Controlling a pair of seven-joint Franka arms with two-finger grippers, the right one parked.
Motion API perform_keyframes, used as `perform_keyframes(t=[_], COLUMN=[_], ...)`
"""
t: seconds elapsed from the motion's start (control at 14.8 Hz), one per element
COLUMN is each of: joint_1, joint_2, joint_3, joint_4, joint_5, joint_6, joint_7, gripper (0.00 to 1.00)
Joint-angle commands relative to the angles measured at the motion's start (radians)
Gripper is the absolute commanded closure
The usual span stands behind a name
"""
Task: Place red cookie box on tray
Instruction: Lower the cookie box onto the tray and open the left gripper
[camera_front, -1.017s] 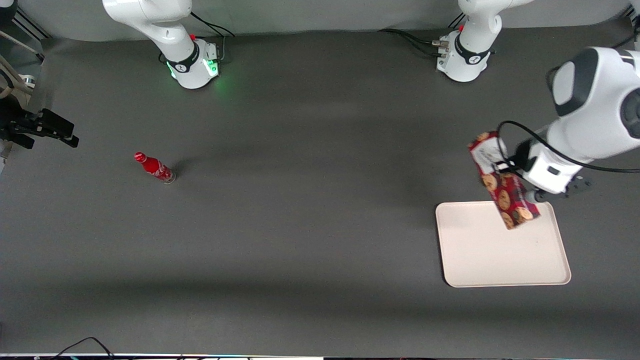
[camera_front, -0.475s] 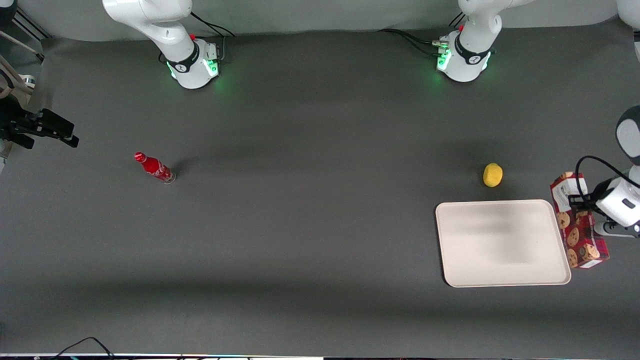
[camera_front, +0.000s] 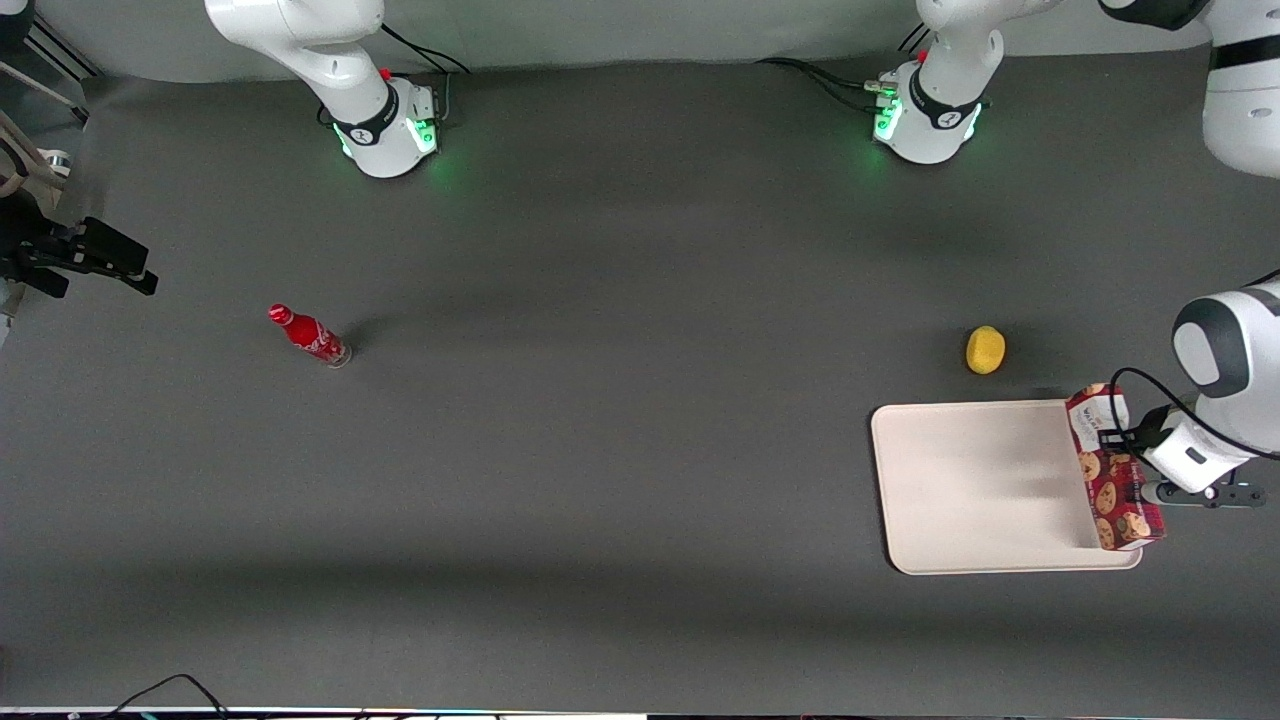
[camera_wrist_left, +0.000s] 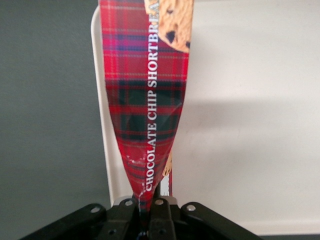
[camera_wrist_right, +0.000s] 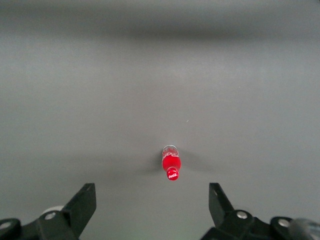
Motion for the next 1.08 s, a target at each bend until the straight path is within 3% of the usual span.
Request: perform_keyframes(t=[0.0, 0.27, 0.34, 0.47, 0.61, 0.68, 1.02], joint_1=[-0.026, -0.027, -0.027, -0.027, -0.015, -0.014, -0.018], joint_2=[0.009, 0.027, 0.029, 0.029, 0.015, 0.003, -0.141], joint_3=[0.019, 0.019, 0.019, 0.02, 0.02, 0.019, 0.016], joint_4=[0.037, 0.045, 0.045, 0.042, 0.039, 0.039, 0.024], joint_5=[-0.025, -0.022, -0.02, -0.016, -0.023, -0.03, -0.07], joint_6=[-0.024, -0.006, -0.004, 0.028, 0.029, 0.017, -0.128], joint_7=[-0.062, -0.056, -0.058, -0.047, -0.045, -0.056, -0.065], gripper=[1.0, 1.0, 0.81, 0.54, 0.16, 0.05, 0.0])
